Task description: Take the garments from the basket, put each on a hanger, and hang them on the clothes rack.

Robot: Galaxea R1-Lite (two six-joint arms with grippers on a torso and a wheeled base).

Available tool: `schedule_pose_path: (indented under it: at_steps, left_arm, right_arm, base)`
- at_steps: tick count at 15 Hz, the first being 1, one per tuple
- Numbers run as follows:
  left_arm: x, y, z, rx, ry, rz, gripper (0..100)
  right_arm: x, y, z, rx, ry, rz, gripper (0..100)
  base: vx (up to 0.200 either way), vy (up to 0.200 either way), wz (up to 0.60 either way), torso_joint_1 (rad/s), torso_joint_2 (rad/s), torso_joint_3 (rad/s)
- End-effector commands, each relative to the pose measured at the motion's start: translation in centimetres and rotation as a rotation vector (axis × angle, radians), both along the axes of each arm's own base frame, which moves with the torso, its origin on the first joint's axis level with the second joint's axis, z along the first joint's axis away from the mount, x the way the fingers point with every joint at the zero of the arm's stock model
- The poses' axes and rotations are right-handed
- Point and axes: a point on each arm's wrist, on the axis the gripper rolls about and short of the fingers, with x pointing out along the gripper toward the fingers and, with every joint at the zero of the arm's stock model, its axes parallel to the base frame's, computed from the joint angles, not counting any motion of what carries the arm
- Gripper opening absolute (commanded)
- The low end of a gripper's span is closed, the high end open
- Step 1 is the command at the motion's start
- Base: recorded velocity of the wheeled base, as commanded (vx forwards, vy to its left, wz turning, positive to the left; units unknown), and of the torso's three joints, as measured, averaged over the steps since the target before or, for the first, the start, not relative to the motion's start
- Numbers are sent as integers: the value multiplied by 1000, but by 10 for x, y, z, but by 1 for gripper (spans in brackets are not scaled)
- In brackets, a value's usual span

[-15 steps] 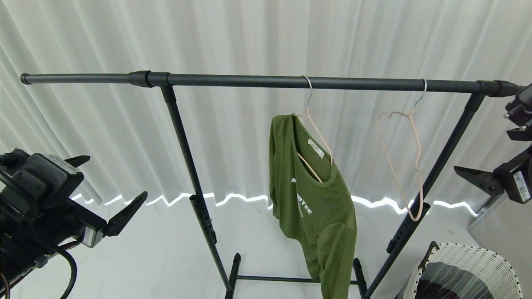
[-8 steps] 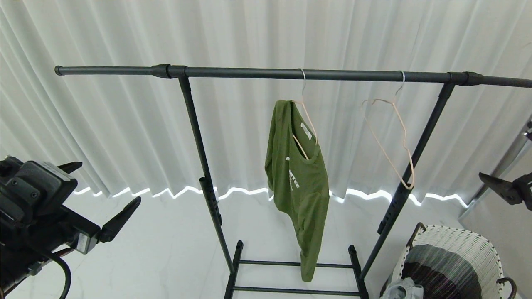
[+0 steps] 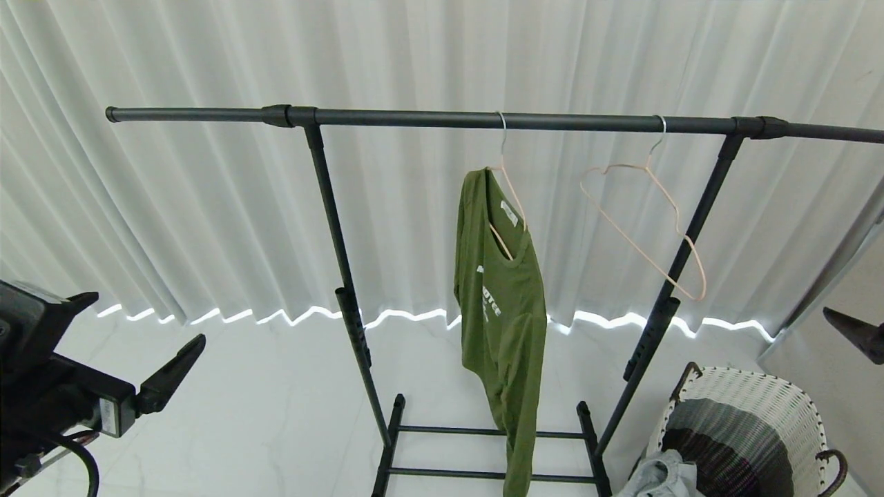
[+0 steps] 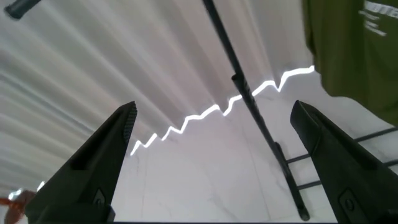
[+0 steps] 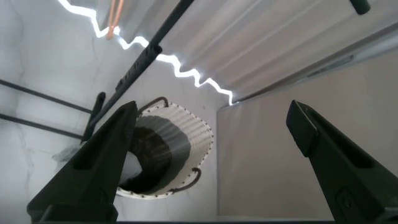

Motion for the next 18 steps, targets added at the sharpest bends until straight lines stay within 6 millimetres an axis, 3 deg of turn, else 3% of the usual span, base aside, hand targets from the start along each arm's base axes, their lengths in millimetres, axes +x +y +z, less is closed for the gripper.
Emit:
schedule_pose_path:
  at_steps: [1,11,18]
  left_arm:
    - [-1,5,0,-12,-1,38,100]
    - [-2,5,-6,-19,25,41,100]
    - [-5,5,-11,-20,37,40,100]
  right_arm:
    - [-3,-2,-2,-3,0,-13,100]
    - [-3,-2,-4,-4,8,-15,100]
    - [-2,-2,-5,-5,14,-15,100]
  base:
    - [0,0,0,0,0,0]
    - [0,0,0,-5,17,9]
    - [0,0,0,-191,471,268]
